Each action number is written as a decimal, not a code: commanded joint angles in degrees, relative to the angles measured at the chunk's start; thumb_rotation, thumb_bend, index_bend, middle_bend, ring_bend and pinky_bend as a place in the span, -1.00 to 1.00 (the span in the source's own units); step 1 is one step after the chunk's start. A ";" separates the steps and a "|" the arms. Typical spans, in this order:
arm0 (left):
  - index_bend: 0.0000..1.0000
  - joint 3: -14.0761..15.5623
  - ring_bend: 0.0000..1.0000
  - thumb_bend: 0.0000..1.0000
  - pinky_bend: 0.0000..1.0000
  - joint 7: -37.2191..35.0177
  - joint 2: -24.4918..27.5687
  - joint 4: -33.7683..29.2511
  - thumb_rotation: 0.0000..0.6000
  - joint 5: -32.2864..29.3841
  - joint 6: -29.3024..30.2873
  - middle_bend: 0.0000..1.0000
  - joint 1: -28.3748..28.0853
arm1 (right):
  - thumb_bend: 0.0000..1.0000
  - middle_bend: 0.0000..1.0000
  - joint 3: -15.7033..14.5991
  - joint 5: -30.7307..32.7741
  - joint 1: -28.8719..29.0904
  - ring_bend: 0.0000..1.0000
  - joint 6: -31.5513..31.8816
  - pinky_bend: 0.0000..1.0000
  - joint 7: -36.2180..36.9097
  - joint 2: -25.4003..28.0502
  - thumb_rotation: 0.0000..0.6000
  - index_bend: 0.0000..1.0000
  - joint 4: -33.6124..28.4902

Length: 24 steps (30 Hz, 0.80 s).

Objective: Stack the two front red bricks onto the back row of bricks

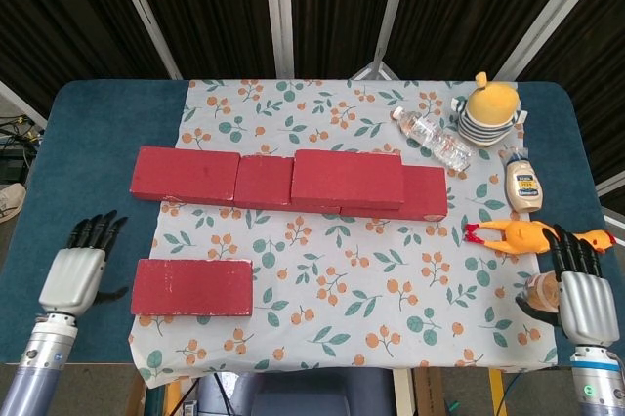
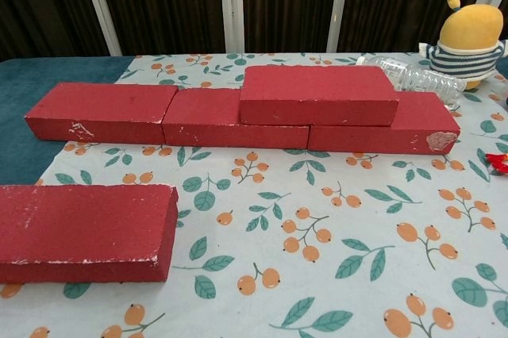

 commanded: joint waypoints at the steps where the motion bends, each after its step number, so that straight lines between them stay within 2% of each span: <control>1: -1.00 1.03 -1.00 -1.00 -1.00 4.83 2.30 -5.52 1.00 -2.72 -4.99 -1.00 -3.25 | -0.87 -1.00 0.28 0.90 -0.15 -1.00 -0.40 -1.00 0.18 0.32 1.00 -0.99 0.13; 6: -1.00 2.00 -1.00 -1.00 -1.00 9.85 2.91 -10.32 1.00 -5.25 -9.63 -1.00 -6.47 | -0.87 -1.00 0.29 1.47 0.05 -1.00 -1.50 -1.00 0.10 0.54 1.00 -0.99 -0.04; 11: -1.00 2.54 -1.00 -1.00 -1.00 13.61 1.27 -11.23 1.00 -7.94 -11.16 -1.00 -8.56 | -0.87 -1.00 0.20 1.84 0.28 -1.00 -2.47 -1.00 -0.40 0.72 1.00 -0.99 -0.47; 18: -1.00 2.86 -1.00 -1.00 -1.00 15.04 -3.99 -6.42 1.00 -10.65 -9.94 -1.00 -9.42 | -0.87 -1.00 0.43 1.57 0.21 -1.00 -2.25 -1.00 -0.09 0.67 1.00 -0.99 -0.42; 24: -1.00 3.39 -1.00 -1.00 -1.00 13.10 -7.87 -1.70 1.00 -11.07 -10.97 -1.00 -10.18 | -0.87 -1.00 0.62 1.97 0.31 -1.00 -2.68 -1.00 -0.16 0.51 1.00 -0.99 -0.13</control>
